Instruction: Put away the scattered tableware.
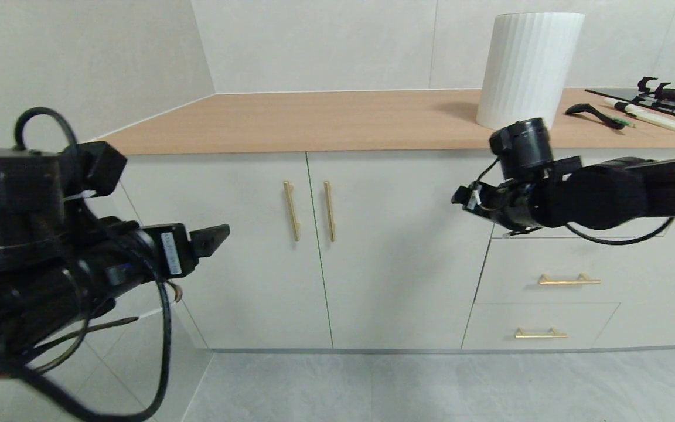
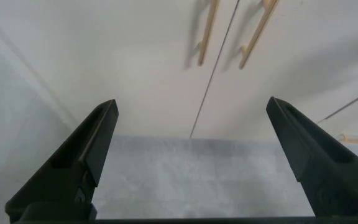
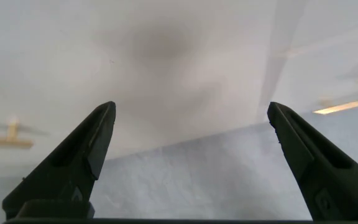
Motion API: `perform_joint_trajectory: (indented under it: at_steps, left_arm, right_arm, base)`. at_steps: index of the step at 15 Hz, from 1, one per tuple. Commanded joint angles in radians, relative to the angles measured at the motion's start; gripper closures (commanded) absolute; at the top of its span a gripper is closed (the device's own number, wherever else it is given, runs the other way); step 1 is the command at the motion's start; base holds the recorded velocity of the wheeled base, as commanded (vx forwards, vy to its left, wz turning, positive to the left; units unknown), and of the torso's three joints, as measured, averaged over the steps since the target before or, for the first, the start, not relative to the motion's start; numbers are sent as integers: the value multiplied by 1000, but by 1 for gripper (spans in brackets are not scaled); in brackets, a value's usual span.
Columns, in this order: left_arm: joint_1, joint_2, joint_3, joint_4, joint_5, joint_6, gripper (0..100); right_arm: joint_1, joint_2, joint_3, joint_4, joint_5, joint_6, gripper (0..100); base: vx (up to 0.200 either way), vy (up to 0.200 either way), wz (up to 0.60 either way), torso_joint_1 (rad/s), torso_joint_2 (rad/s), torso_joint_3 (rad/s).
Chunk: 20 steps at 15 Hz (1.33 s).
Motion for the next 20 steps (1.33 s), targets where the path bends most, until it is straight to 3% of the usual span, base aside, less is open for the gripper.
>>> perform_joint_trajectory:
  at_steps: [1, 3, 4, 7, 8, 10, 12, 13, 16, 19, 20]
  left_arm:
    - [0, -305, 217, 3, 28, 18, 0]
    - [3, -526, 372, 6, 37, 53, 0]
    - [32, -633, 434, 20, 36, 85, 0]
    - [112, -852, 525, 103, 30, 136, 0]
    - [161, -970, 546, 167, 21, 151, 0]
    - [207, -1132, 551, 285, -16, 153, 0]
    - [242, -1224, 553, 350, -45, 154, 0]
    - [259, -1253, 559, 358, -50, 154, 0]
    - [280, -1253, 572, 356, 36, 143, 0]
    - [362, -1256, 599, 354, 83, 131, 0]
    - [412, -1291, 617, 356, 80, 137, 0]
  right_arm:
    - [-3, -422, 362, -20, -48, -8, 0]
    - [-23, -666, 568, -55, -51, -31, 0]
    - [-31, -804, 652, -58, -53, -58, 0]
    - [-32, -1141, 796, -54, -54, -132, 0]
    - [-58, -1299, 861, -51, -56, -210, 0]
    - [-245, -1460, 973, -54, -40, -322, 0]
    - [-304, -1595, 1046, -54, 12, -376, 0]
    - [-320, -1641, 1071, -52, 47, -377, 0]
    - [-337, -1749, 1131, -32, 96, -374, 0]
    - [-339, -1790, 1152, -2, 122, -351, 0]
    - [-343, -1819, 1177, -2, 122, -351, 0]
  base:
    - [0, 0, 0, 0, 0, 0]
    - [0, 0, 0, 0, 0, 0]
    - [0, 0, 0, 0, 0, 0]
    - [0, 0, 0, 0, 0, 0]
    - [0, 0, 0, 0, 0, 0]
    - [0, 0, 0, 0, 0, 0]
    - [0, 0, 0, 0, 0, 0]
    - [0, 0, 0, 0, 0, 0]
    - [0, 0, 0, 0, 0, 0]
    - [0, 0, 0, 0, 0, 0]
    - [0, 0, 0, 0, 0, 0]
